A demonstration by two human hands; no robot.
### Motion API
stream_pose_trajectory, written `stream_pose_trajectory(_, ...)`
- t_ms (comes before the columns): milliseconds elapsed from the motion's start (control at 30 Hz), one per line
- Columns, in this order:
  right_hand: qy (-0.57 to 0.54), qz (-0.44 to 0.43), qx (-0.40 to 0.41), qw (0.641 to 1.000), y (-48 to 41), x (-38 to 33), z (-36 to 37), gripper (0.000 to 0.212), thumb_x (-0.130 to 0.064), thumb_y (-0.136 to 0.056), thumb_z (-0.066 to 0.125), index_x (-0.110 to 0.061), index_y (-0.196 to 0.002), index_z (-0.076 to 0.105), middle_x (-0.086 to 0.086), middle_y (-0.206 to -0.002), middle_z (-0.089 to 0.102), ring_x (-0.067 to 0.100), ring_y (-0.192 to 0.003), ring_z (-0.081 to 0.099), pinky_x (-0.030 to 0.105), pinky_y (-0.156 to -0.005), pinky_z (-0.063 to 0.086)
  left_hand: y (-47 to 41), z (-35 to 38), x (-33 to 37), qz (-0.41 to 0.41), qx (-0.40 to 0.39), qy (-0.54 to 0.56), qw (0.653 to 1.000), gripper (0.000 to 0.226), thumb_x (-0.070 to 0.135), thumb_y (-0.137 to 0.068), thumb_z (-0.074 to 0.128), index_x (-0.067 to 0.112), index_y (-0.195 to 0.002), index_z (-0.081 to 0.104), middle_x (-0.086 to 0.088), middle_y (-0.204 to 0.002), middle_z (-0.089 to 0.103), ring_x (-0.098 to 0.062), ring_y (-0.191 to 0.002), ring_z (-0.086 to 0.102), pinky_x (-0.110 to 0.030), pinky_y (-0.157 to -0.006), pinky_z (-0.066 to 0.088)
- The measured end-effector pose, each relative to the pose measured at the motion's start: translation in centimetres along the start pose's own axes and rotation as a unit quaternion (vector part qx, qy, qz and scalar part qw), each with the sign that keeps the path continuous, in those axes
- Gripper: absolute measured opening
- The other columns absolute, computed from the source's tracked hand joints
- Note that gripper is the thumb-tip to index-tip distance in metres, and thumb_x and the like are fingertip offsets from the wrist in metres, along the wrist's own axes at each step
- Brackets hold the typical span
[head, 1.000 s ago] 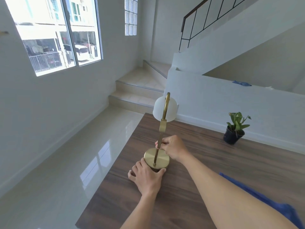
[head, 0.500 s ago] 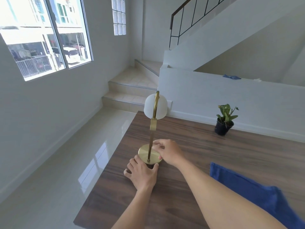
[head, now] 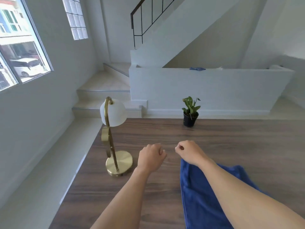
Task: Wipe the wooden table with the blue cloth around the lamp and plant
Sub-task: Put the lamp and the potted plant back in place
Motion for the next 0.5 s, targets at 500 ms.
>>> stream_pose_trajectory(500,-0.109,0.087,0.048,0.989,-12.4,18.1,-7.9,0.031,-0.036,-0.099,0.049,-0.022,-0.125,0.057,-0.001,-0.121,0.062,0.016,-0.108,0.058,0.027,-0.083,0.044,-16.0,11.5,6.9,-0.09,-0.041,0.128,0.987,0.038,0.032,-0.093,0.051,0.02,-0.129,0.054,0.007,-0.09,0.063,-0.018,-0.092,0.061,-0.033,-0.083,0.049)
Point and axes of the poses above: each hand's wrist, its own y-axis away from the middle knuckle, its own z-axis out of the palm, x = y × z, the point moved 5 cm from there along -y, towards the middle knuckle
